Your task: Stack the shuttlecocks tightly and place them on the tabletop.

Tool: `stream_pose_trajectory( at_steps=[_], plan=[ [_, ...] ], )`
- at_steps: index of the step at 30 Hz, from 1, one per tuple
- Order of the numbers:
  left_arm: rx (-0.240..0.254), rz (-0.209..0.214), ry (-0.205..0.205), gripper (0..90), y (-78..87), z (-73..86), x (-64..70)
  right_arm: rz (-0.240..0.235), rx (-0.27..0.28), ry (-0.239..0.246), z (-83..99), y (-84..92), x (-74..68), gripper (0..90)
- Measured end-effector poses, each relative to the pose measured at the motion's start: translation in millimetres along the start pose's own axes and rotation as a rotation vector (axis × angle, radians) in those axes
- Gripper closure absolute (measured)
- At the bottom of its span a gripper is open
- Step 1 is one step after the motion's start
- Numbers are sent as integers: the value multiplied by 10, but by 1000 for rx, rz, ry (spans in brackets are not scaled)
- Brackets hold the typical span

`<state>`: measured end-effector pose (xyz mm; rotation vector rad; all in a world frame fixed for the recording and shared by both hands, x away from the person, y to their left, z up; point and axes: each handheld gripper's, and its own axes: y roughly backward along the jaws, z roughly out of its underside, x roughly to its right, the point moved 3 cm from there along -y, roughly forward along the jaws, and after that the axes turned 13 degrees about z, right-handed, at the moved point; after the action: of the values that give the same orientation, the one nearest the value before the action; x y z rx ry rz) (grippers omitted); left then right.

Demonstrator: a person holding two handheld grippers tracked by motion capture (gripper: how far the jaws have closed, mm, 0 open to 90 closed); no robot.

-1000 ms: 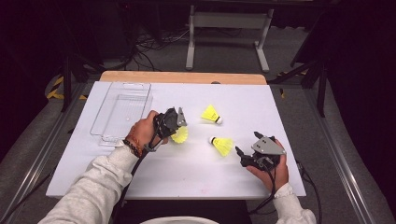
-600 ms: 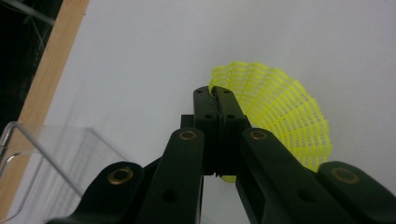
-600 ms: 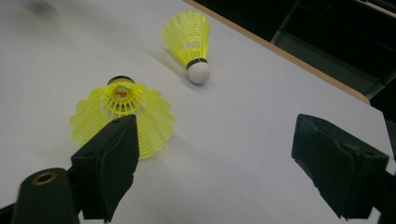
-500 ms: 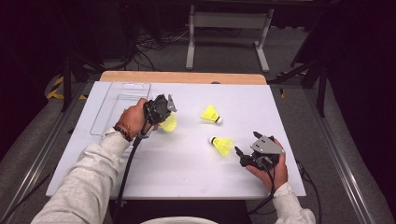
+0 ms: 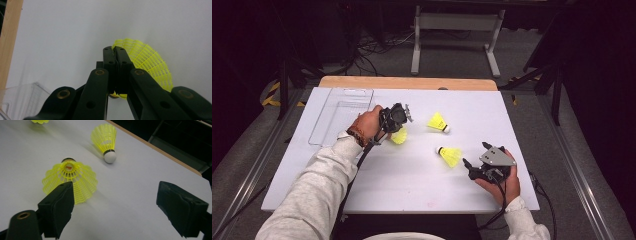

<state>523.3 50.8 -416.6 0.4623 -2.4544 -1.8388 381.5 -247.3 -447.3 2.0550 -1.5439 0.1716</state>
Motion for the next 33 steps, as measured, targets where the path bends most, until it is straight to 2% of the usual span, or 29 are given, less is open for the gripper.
stream_pose_trajectory(
  at_steps=[3, 5, 9, 12, 13, 15, 20, 21, 24, 28, 32, 33],
  plan=[
    [-5, -14, 3, 873, -54, -44, -1, -3, -4, 2, -2, -7, -11, 157],
    [-14, -28, 28, 848, -95, -84, -10, -4, -7, 5, -1, -11, -16, 156],
    [-30, -9, 36, 848, -168, -143, -5, -8, -8, 6, 1, -16, -20, 156],
    [-48, 8, 20, 861, -225, -168, 16, -9, -9, 4, 6, -15, -16, 155],
    [-68, 24, 14, 871, -234, -174, 26, -8, -10, 3, 8, -14, -13, 156],
    [-68, 13, 21, 882, -245, -175, 25, -10, -10, 1, 11, -14, -10, 155],
    [-96, 14, 30, 890, -259, -139, 31, -10, -8, 1, 7, -13, -13, 153],
    [-88, 6, 30, 890, -257, -125, 25, -10, -7, 1, 6, -13, -15, 153],
    [-112, 6, 46, 891, -232, -53, -4, -13, -10, 4, 4, -13, -18, 153],
    [-110, 0, 68, 890, -197, 42, -51, -16, -13, 5, 3, -19, -28, 152],
    [-101, 10, 74, 888, -203, 49, -52, -19, -15, 8, -1, -23, -36, 151],
    [-114, 8, 70, 888, -210, 38, -44, -20, -13, 10, -3, -21, -40, 151]
  ],
)
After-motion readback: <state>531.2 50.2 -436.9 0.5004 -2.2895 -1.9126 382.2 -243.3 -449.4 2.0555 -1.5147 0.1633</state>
